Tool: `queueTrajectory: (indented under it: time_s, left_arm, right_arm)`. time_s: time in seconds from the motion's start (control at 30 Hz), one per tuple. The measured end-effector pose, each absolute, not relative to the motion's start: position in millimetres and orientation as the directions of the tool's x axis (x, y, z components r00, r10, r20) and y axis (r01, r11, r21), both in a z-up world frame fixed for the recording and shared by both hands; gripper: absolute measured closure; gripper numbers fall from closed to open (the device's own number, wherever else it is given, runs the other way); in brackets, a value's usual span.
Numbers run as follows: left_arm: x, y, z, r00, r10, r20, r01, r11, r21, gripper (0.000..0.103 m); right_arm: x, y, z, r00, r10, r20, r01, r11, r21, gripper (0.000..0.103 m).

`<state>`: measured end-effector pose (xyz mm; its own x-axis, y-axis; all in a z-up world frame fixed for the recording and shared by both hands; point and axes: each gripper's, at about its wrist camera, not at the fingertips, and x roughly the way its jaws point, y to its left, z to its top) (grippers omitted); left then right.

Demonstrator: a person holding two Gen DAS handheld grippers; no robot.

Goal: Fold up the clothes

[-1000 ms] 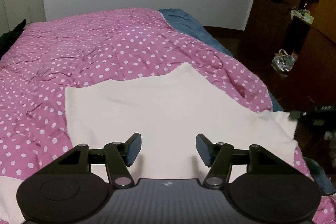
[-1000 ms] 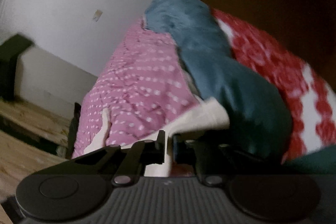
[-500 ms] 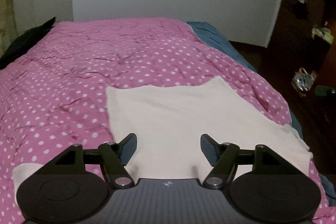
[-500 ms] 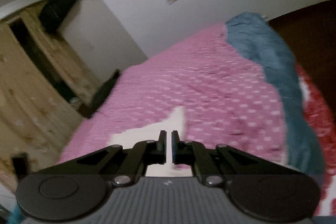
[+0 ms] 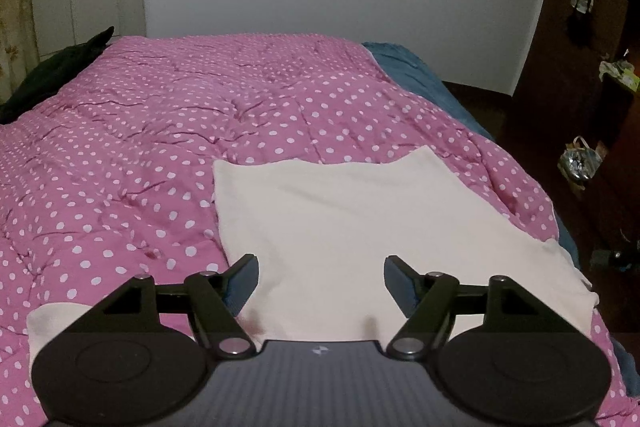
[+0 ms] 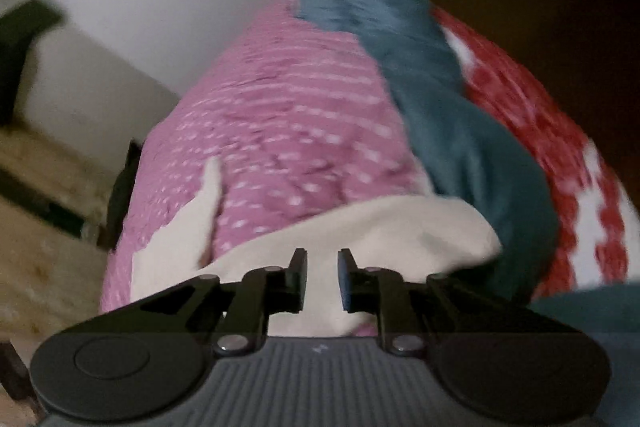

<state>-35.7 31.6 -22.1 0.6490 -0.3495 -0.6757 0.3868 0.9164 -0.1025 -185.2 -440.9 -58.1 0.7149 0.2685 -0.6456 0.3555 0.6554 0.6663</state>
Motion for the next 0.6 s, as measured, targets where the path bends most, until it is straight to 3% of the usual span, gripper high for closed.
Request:
queueTrajectory:
  time_s: [0.27, 0.6]
  left_arm:
    - [-33.9, 25.7, -22.9, 0.642, -0.342, -0.686, 0.391, 0.916, -0.090, 0.031]
    - [-34.7, 25.3, -24.8, 0.636, -0.348, -0.689, 0.394, 0.914, -0.097, 0.029]
  right_arm:
    - [-215.8, -475.3, -109.9, 0.709, 0.294, -0.642, 0.500, 0.432, 0.750, 0.080]
    - [-219.1, -489.2, -144.3, 0.747, 0.284, -0.601, 0.541, 0.265, 0.798, 0.073]
